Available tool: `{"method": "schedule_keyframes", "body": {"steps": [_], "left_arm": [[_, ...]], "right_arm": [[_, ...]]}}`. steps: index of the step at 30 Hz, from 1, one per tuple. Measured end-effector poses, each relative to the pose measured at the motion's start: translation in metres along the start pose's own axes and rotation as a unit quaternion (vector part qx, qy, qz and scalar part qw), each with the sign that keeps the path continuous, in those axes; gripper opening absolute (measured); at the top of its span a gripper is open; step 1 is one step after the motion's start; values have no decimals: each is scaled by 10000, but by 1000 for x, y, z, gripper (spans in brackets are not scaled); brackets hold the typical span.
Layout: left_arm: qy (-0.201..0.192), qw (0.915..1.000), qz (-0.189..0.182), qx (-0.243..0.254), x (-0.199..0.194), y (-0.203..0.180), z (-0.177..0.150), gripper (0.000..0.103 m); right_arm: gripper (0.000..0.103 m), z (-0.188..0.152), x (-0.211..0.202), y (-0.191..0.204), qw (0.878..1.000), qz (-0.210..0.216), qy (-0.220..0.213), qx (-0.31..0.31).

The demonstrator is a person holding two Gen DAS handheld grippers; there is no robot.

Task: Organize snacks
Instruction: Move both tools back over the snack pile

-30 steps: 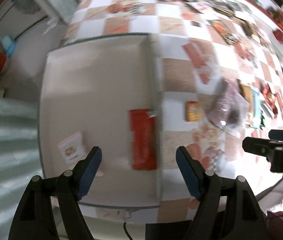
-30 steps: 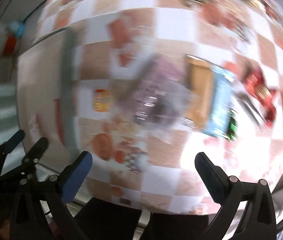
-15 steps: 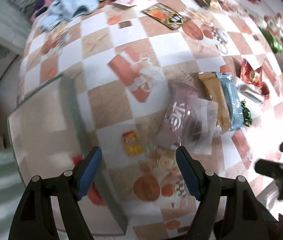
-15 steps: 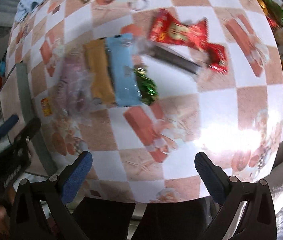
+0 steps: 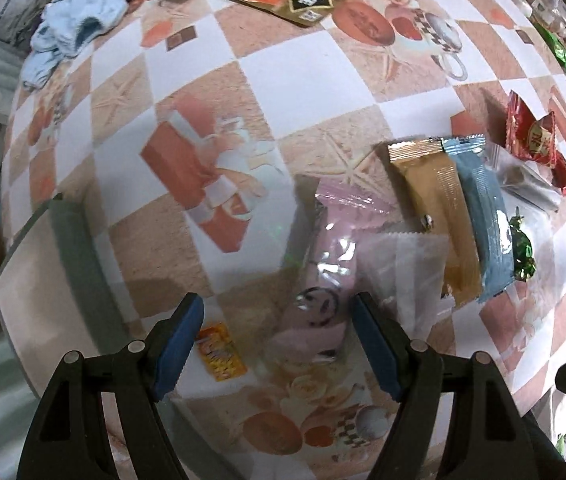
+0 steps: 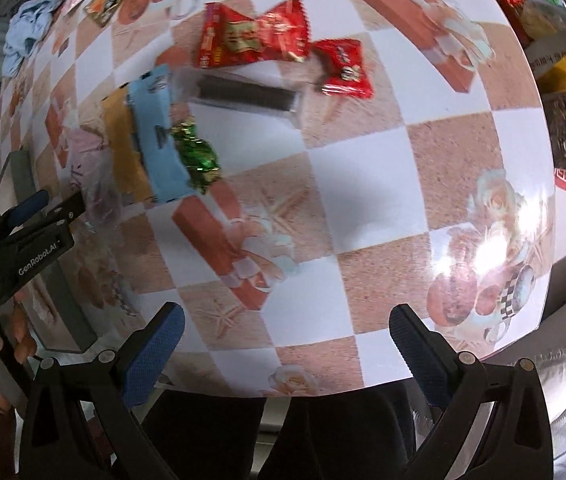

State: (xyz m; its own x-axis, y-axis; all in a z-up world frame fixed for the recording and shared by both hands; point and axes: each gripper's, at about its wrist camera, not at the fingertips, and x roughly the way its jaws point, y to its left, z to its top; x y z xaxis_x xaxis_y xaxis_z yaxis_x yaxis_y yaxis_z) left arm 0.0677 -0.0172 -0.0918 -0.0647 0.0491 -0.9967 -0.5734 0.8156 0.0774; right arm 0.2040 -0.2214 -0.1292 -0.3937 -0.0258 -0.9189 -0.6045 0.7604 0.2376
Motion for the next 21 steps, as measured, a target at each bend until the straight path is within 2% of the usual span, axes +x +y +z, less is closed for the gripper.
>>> {"method": "schedule_keyframes", "body": {"steps": [5,9,17,21], "left_arm": [[-30,9999,-115,-96,3,3,6,80],[-22,9998,-141,-117,5,8,10,81],[23,9995,-222,-233,7,18,12,81],[28,9995,-187,-263,10,24,17,81]], "right_arm": [[103,3,-2,-15,10000,-38,14,44],[103,15,1,-1,9999,-164,-20,18],[103,51,-15,0,9967,-674,-347,-307],[103,65,-24,17,9891,-1099,-539,-820]]}}
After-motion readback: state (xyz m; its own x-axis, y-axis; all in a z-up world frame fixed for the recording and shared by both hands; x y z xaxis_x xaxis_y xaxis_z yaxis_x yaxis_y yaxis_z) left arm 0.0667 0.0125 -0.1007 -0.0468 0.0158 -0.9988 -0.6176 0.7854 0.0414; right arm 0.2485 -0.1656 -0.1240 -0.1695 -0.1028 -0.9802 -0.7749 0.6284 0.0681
